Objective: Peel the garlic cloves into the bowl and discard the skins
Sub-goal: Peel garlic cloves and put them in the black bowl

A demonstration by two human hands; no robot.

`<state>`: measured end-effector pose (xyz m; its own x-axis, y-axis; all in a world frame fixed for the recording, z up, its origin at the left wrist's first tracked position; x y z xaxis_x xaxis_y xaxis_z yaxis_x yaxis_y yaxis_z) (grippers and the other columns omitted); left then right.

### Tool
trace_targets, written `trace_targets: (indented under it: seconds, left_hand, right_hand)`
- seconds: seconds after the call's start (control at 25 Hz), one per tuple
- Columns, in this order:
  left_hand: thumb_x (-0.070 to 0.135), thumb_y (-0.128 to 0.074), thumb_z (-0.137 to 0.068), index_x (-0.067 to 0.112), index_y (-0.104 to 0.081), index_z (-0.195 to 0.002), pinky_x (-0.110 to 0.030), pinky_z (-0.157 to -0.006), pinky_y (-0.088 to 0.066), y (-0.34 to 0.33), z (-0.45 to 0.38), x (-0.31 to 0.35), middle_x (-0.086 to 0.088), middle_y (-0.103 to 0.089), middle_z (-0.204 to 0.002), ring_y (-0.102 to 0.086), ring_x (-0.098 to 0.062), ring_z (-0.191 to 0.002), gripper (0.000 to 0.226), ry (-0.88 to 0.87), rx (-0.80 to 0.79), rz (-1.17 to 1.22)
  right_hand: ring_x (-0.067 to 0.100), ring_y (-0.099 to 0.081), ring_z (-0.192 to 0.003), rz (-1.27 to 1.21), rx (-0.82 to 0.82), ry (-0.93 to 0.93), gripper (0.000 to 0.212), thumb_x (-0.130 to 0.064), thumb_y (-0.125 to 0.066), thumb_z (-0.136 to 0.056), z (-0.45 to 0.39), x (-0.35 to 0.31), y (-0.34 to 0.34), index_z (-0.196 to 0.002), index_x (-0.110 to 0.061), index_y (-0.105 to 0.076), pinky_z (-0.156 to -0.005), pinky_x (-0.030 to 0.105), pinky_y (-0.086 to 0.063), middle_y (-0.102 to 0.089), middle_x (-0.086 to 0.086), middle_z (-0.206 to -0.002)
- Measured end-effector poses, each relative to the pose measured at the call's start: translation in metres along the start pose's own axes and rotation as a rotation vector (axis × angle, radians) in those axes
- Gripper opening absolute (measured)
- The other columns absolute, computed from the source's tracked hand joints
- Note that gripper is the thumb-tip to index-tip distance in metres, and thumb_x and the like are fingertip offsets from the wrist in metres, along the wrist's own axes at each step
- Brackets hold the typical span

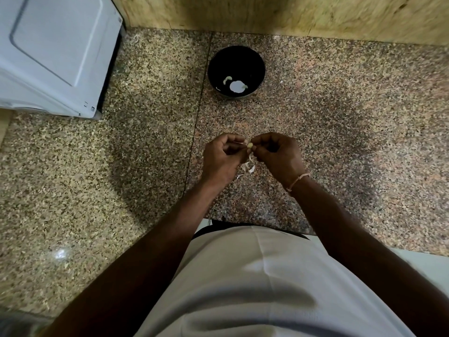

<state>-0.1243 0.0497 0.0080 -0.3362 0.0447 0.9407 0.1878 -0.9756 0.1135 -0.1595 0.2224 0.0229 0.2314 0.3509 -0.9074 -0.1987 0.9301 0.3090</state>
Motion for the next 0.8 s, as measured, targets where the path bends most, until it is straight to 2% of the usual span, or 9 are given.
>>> trace_targets:
  seconds: [0.16, 0.28, 0.4, 0.48, 0.68, 0.8]
  left_hand:
    - [0.006, -0.088, -0.081, 0.006, -0.070, -0.109, -0.047, -0.077, -0.066, 0.002, -0.002, 0.005, -0.011, -0.080, -0.089, -0.079, -0.029, -0.083, 0.033, -0.006, -0.015, 0.056]
    - [0.008, -0.089, -0.080, 0.009, -0.070, -0.106, -0.046, -0.075, -0.066, 0.001, -0.004, 0.009, -0.011, -0.080, -0.087, -0.079, -0.031, -0.080, 0.033, -0.013, -0.039, 0.075]
    - [0.007, -0.089, -0.080, 0.009, -0.070, -0.105, -0.046, -0.075, -0.066, 0.000, -0.004, 0.009, -0.012, -0.080, -0.088, -0.079, -0.033, -0.081, 0.032, 0.001, -0.056, 0.108]
    - [0.003, -0.088, -0.080, 0.007, -0.069, -0.106, -0.045, -0.075, -0.066, -0.002, -0.003, 0.008, -0.014, -0.080, -0.088, -0.079, -0.034, -0.082, 0.032, 0.027, -0.056, 0.151]
    - [-0.005, -0.082, -0.083, -0.003, -0.068, -0.111, -0.041, -0.078, -0.065, -0.006, 0.001, 0.003, -0.017, -0.079, -0.092, -0.078, -0.032, -0.087, 0.031, 0.110, -0.060, 0.294]
    - [-0.009, -0.078, -0.085, -0.002, -0.072, -0.107, -0.037, -0.077, -0.065, -0.009, 0.004, 0.001, -0.018, -0.078, -0.100, -0.078, -0.029, -0.089, 0.024, 0.130, -0.068, 0.364]
  right_hand:
    - [0.010, -0.073, -0.070, -0.007, 0.061, 0.015, 0.013, -0.010, -0.078, -0.087, -0.001, -0.005, 0.006, -0.099, -0.014, -0.077, -0.063, 0.030, -0.061, -0.077, -0.004, -0.079]
    - [0.006, -0.071, -0.065, -0.022, 0.057, 0.036, 0.012, -0.008, -0.079, -0.086, -0.002, -0.010, 0.007, -0.098, -0.012, -0.076, -0.059, 0.025, -0.058, -0.075, -0.008, -0.072]
    - [0.003, -0.072, -0.066, -0.040, 0.038, 0.051, 0.014, -0.007, -0.078, -0.086, -0.003, -0.012, 0.007, -0.099, -0.010, -0.075, -0.061, 0.022, -0.056, -0.075, -0.012, -0.071]
    - [0.005, -0.072, -0.067, -0.058, 0.033, 0.056, 0.014, -0.006, -0.077, -0.087, -0.003, -0.013, 0.007, -0.100, -0.008, -0.075, -0.062, 0.024, -0.057, -0.076, -0.008, -0.072]
    - [0.022, -0.071, -0.076, -0.201, 0.015, -0.003, 0.013, -0.005, -0.075, -0.090, 0.001, -0.004, 0.010, -0.103, -0.004, -0.073, -0.077, 0.045, -0.062, -0.075, 0.019, -0.088]
    - [0.022, -0.073, -0.077, -0.144, 0.004, 0.061, 0.012, -0.008, -0.078, -0.089, 0.007, -0.010, 0.012, -0.101, -0.007, -0.075, -0.076, 0.045, -0.063, -0.077, 0.012, -0.087]
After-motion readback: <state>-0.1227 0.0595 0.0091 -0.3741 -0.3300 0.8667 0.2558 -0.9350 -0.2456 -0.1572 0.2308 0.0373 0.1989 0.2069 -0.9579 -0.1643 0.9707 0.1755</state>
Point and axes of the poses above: each hand's wrist, its own z-axis away from the middle knuckle, its own y-axis out of the back of the hand, x = y × z, the point moved 10 cm from there along -z, towards the middle knuckle
